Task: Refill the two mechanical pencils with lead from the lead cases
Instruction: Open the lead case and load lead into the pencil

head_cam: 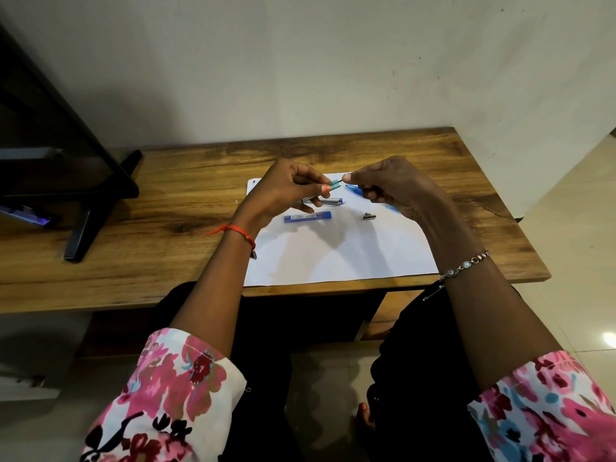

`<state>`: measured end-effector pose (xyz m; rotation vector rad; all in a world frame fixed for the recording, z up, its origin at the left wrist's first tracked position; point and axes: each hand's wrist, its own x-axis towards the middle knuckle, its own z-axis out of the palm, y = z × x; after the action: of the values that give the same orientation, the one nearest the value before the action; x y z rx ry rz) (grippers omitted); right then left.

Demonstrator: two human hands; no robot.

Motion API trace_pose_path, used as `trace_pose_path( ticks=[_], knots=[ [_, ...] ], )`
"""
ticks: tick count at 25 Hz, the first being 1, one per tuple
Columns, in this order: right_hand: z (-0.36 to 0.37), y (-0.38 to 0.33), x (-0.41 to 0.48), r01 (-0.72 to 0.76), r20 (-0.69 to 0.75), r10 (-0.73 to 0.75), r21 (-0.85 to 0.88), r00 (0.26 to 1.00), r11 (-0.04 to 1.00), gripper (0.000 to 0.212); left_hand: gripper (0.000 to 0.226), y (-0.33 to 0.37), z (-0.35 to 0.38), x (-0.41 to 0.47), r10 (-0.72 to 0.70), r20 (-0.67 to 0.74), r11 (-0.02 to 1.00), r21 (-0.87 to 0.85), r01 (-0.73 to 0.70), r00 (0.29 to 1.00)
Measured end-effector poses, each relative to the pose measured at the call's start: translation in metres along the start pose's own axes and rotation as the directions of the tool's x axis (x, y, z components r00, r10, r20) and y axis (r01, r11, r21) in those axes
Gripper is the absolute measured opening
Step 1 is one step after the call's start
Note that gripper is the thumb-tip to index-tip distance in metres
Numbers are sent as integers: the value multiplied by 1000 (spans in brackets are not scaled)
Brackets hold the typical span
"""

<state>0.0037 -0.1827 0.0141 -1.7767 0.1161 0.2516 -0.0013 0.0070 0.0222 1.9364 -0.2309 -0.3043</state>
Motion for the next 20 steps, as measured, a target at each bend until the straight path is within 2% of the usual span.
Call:
trace_pose_path(
  ticks=[5, 11, 15, 18, 20],
  knots=[
    [0, -2, 0, 59, -50, -61, -38, 997, 998, 20, 16, 0, -2, 0, -3, 2, 1000, 1, 3, 1000],
    [2, -10, -5, 188, -103, -196, -89, 975, 978, 13, 13, -4, -2, 3, -3, 4, 1000, -29, 3, 1000],
    [0, -8, -1, 288, -169, -308, -130, 936, 949, 27, 10, -6, -2, 5, -11, 10, 998, -63, 12, 1000],
    [-2, -7, 1, 343, -239, -358, -101, 903, 934, 25, 8, -6, -3, 4, -5, 26, 995, -97, 8, 1000],
    [-5, -7, 2, 380, -326, -376, -53, 867, 923, 23, 16, -5, -5, 3, -1, 13, 991, -136, 3, 1000]
  ],
)
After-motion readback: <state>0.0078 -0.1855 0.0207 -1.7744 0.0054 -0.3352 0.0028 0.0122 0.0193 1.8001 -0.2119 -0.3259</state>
